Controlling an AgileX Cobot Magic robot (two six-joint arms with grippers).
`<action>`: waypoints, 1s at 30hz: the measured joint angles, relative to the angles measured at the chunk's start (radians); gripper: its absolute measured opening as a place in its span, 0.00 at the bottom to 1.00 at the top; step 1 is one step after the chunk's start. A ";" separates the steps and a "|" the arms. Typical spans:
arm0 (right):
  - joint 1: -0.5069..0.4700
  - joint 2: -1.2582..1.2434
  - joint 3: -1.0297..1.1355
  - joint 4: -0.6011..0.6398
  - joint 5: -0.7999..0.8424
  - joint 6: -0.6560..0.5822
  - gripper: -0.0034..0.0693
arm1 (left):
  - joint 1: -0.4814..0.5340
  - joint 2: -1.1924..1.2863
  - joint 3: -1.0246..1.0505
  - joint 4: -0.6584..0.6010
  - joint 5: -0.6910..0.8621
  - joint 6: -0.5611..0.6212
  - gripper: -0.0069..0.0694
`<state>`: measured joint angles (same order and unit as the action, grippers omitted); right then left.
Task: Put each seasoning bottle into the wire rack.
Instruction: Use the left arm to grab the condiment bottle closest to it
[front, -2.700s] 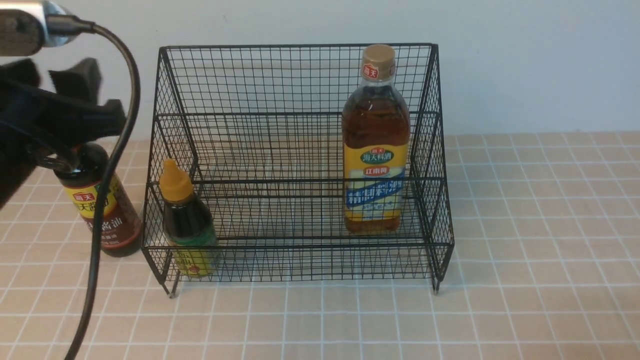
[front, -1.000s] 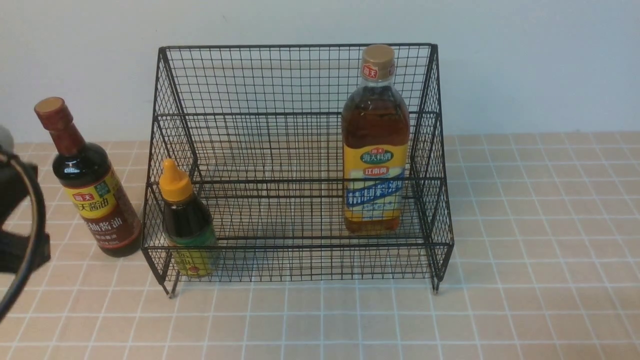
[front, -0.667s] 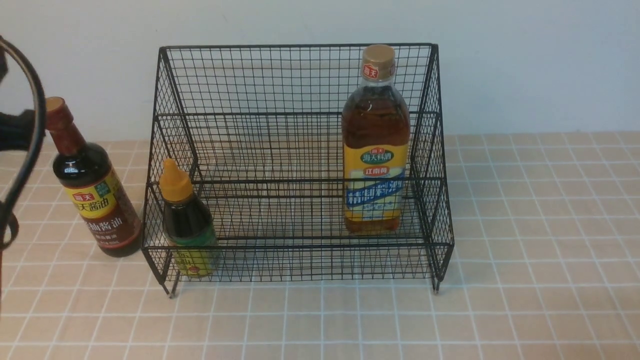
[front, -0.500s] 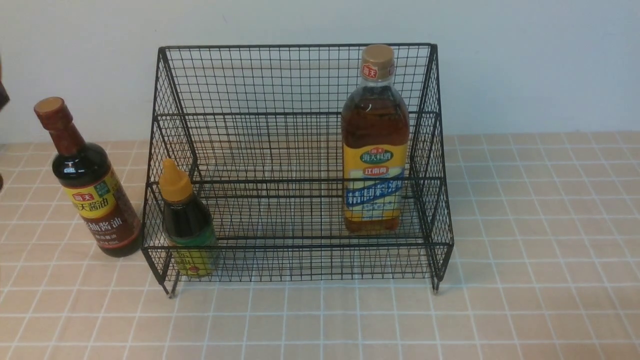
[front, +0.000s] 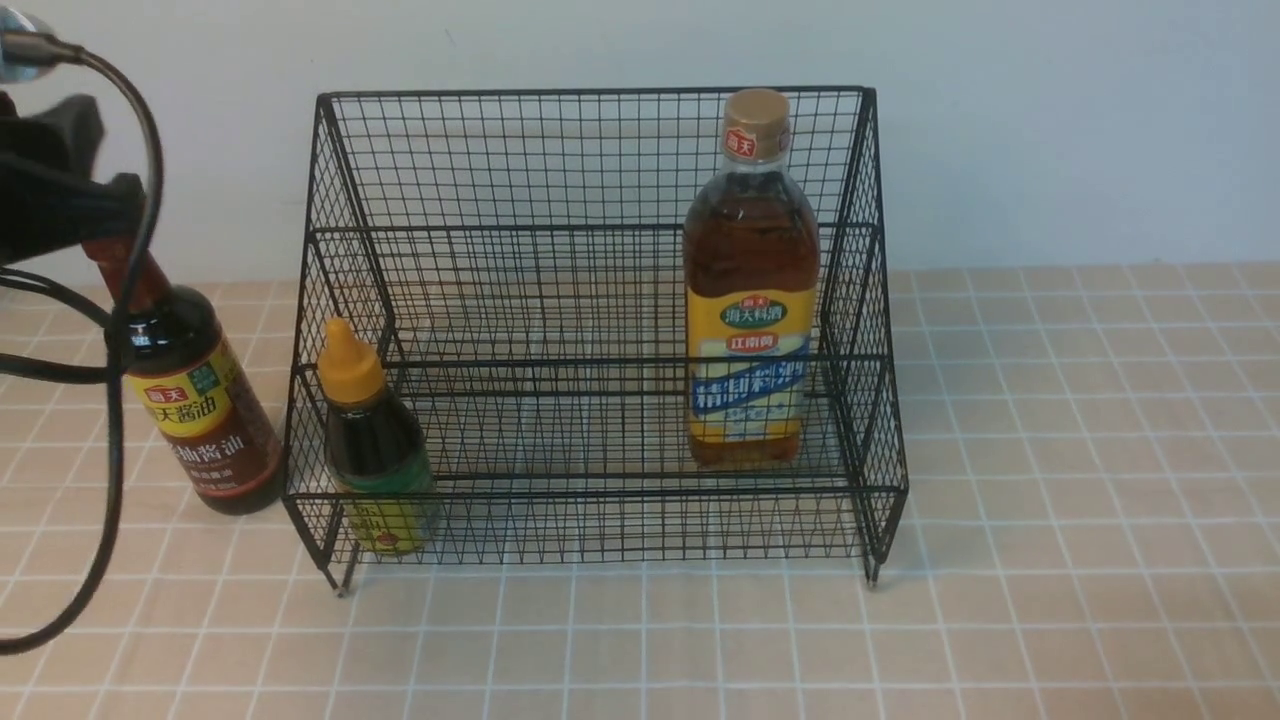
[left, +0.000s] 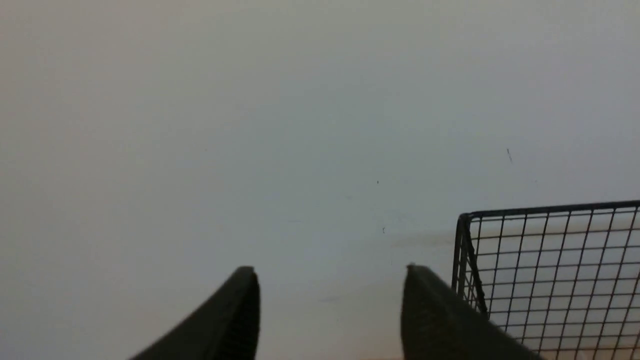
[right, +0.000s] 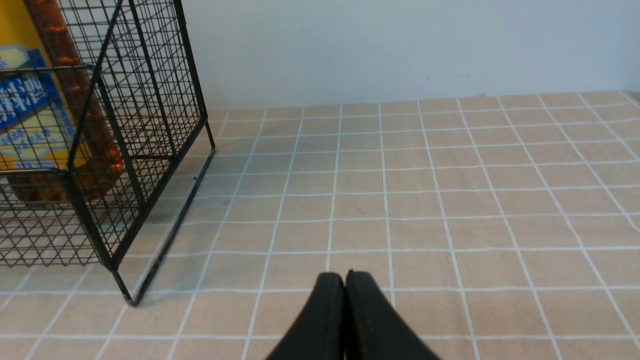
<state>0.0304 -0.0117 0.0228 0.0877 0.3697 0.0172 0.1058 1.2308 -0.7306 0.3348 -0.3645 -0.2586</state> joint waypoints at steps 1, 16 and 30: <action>0.000 0.000 0.000 0.000 0.000 0.000 0.03 | 0.000 0.022 0.000 -0.007 -0.013 0.007 0.68; 0.000 0.000 0.000 0.000 0.000 0.000 0.03 | 0.000 0.216 -0.001 -0.187 -0.063 0.191 0.87; 0.000 0.000 0.000 0.000 0.000 0.000 0.03 | -0.001 0.285 -0.003 -0.191 -0.126 0.174 0.43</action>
<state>0.0304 -0.0117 0.0228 0.0877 0.3697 0.0172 0.1046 1.5154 -0.7339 0.1440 -0.4902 -0.0843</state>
